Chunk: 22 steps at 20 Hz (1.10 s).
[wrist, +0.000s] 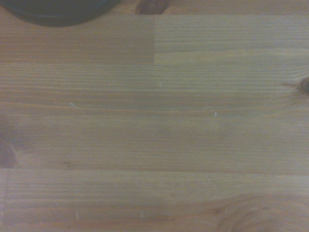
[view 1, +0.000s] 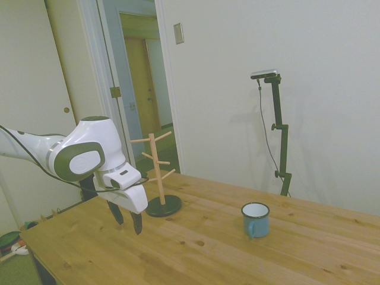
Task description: Hang the mug
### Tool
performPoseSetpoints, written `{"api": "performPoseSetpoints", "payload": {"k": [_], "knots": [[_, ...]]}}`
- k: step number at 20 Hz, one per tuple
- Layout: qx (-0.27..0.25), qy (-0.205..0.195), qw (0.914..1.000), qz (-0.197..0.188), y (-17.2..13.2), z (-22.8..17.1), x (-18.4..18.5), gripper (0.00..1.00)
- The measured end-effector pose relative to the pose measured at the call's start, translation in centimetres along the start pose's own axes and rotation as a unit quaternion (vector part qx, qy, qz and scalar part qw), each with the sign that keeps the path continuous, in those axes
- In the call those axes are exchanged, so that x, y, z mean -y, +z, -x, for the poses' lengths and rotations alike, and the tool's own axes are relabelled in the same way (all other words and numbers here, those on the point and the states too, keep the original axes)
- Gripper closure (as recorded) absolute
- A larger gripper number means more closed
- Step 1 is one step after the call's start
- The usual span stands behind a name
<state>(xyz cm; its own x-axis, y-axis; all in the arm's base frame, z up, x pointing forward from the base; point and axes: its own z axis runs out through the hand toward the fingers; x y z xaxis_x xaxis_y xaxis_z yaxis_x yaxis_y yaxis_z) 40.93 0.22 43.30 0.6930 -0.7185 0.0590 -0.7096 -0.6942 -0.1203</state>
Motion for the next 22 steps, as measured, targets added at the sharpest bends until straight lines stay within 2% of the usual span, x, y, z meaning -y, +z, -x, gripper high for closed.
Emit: {"api": "performPoseSetpoints", "payload": {"k": [3,6,13,18,22], "knots": [[0.0,0.001,1.0,0.001,0.1,-0.3,-0.2,0.0],[-0.006,0.006,1.0,0.005,-0.2,-2.2,-2.1,0.0],[-0.026,0.036,0.9986,0.028,-1.6,-11.9,-9.1,0.0],[-0.041,0.058,0.996,0.054,-2.4,-18.9,-11.8,0.0],[-0.053,0.073,0.9939,0.063,-4.3,-24.2,-14.2,0.0]]}}
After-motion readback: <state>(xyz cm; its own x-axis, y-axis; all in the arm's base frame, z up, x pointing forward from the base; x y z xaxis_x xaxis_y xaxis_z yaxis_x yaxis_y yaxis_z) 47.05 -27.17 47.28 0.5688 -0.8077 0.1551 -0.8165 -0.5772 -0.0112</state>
